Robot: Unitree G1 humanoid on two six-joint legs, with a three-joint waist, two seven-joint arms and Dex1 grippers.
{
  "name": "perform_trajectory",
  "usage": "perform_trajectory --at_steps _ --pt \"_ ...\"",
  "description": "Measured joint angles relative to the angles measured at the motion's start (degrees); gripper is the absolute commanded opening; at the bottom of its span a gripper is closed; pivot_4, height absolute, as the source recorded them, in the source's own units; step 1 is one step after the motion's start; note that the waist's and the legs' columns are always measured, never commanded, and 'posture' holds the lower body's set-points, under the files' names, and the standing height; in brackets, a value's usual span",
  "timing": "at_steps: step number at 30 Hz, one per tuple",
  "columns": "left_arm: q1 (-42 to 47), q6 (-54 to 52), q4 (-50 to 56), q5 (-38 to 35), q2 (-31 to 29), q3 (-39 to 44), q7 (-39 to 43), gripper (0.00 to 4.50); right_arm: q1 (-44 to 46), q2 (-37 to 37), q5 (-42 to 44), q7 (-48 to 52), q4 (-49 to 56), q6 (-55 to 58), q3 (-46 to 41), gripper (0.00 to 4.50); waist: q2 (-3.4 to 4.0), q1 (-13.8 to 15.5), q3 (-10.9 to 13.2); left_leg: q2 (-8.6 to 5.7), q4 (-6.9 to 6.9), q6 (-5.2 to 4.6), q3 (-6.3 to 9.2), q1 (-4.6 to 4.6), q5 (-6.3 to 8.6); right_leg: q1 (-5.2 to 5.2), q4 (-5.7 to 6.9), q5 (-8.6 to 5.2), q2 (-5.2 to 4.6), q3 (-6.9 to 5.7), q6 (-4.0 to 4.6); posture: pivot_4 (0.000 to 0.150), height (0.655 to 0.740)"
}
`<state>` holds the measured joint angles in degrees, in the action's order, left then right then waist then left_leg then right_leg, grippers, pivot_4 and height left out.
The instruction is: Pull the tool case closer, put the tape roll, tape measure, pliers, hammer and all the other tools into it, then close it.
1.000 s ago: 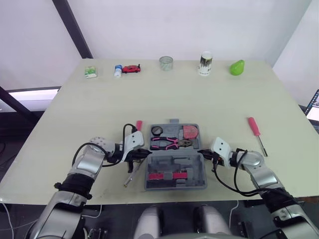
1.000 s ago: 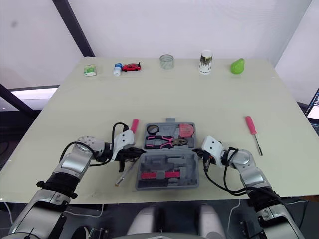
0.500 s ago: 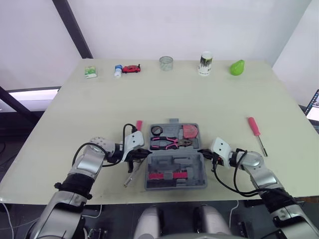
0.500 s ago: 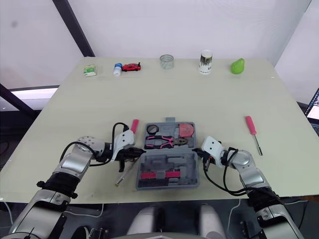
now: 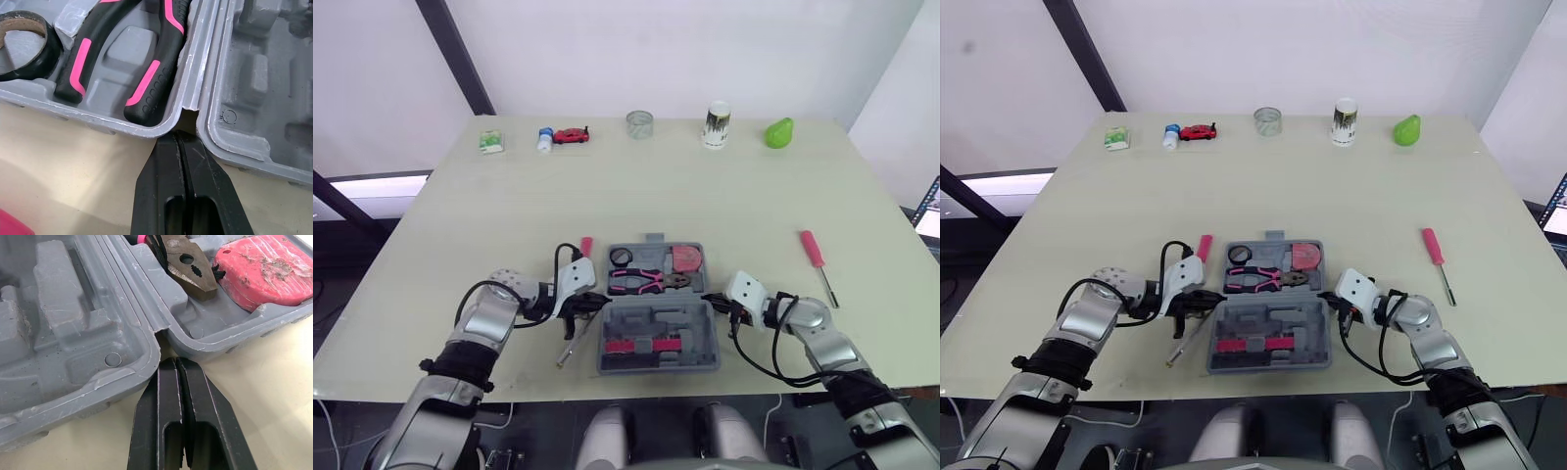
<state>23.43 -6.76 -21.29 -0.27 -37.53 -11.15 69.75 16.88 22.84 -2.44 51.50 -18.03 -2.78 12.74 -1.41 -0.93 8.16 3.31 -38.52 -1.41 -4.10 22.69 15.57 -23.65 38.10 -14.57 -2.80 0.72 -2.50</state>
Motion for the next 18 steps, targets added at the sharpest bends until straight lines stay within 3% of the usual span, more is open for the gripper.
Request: perform_trajectory --at_steps 12,18 --pt "-3.47 -0.27 2.04 -3.35 -3.42 4.15 -0.89 0.0 -3.53 3.75 4.84 0.33 5.22 1.43 -3.44 0.07 0.0 0.16 0.01 0.01 0.01 0.0 -0.01 0.03 0.0 -0.01 -0.03 0.0 -0.02 -0.01 0.0 0.15 0.74" --pt "-6.84 -1.09 5.88 -9.65 -3.52 9.88 -1.17 0.0 -6.74 5.2 9.16 0.0 9.35 3.54 -7.15 0.07 0.0 0.32 0.02 0.01 0.01 0.0 0.01 0.07 0.0 0.0 -0.05 0.0 -0.05 -0.03 0.0 0.15 0.74"
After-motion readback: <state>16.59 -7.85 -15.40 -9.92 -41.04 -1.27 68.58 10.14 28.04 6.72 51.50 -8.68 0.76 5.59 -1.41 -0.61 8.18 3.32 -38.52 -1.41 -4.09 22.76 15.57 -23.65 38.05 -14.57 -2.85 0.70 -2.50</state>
